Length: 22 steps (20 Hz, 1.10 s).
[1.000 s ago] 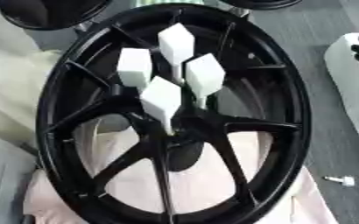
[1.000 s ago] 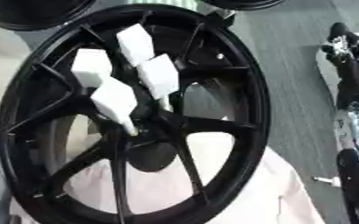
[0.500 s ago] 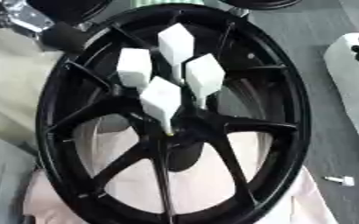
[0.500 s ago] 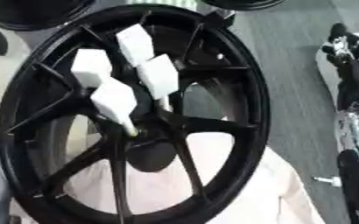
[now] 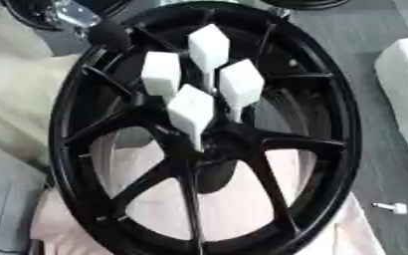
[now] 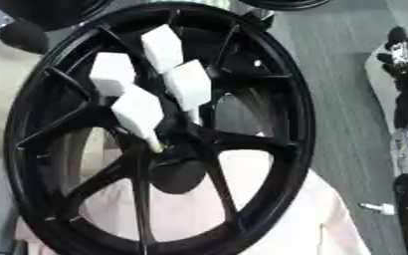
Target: Pull the pin out of the wheel hub.
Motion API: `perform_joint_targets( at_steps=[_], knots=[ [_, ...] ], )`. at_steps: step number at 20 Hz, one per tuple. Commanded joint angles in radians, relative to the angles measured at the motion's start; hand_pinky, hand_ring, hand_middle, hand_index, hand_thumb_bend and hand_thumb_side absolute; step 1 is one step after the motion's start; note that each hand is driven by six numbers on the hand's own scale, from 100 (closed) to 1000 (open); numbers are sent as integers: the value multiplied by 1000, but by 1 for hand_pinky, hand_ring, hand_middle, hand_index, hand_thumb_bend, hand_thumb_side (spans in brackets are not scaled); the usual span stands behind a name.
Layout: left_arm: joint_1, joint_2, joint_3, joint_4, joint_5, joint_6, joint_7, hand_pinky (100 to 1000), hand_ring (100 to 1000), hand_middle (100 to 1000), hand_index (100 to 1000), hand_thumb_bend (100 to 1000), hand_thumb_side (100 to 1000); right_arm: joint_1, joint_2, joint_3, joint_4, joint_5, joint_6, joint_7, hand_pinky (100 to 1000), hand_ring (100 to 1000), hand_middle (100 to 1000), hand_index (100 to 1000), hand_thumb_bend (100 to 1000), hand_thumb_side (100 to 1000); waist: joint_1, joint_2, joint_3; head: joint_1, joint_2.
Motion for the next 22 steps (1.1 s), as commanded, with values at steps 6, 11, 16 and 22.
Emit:
perform_joint_targets(
  at_steps=[6, 11, 16, 22],
  knots=[
    [-2, 45, -12, -77, -82, -7, 58, 772, 706, 721, 823, 757, 512, -12, -28, 2, -26, 5, 2, 1, 884, 755, 715, 753, 364, 582, -4, -19, -3, -4, -8],
    [67, 126, -9, -252, -71, 48, 144, 780, 726, 745, 834, 775, 500, -17, -30, 6, -27, 7, 4, 3, 884, 755, 715, 753, 362, 582, 0, -13, -8, -11, -19],
    [92, 151, -7, -300, -52, 70, 158, 778, 728, 749, 837, 769, 484, -21, -28, 8, -27, 8, 5, 4, 884, 755, 715, 753, 362, 582, 2, -12, -11, -11, -20],
    [107, 155, -7, -301, -79, 61, 167, 781, 738, 762, 845, 750, 450, -24, -26, 10, -28, 9, 6, 5, 884, 755, 715, 753, 361, 582, 0, -13, -13, -7, -18]
  ],
)
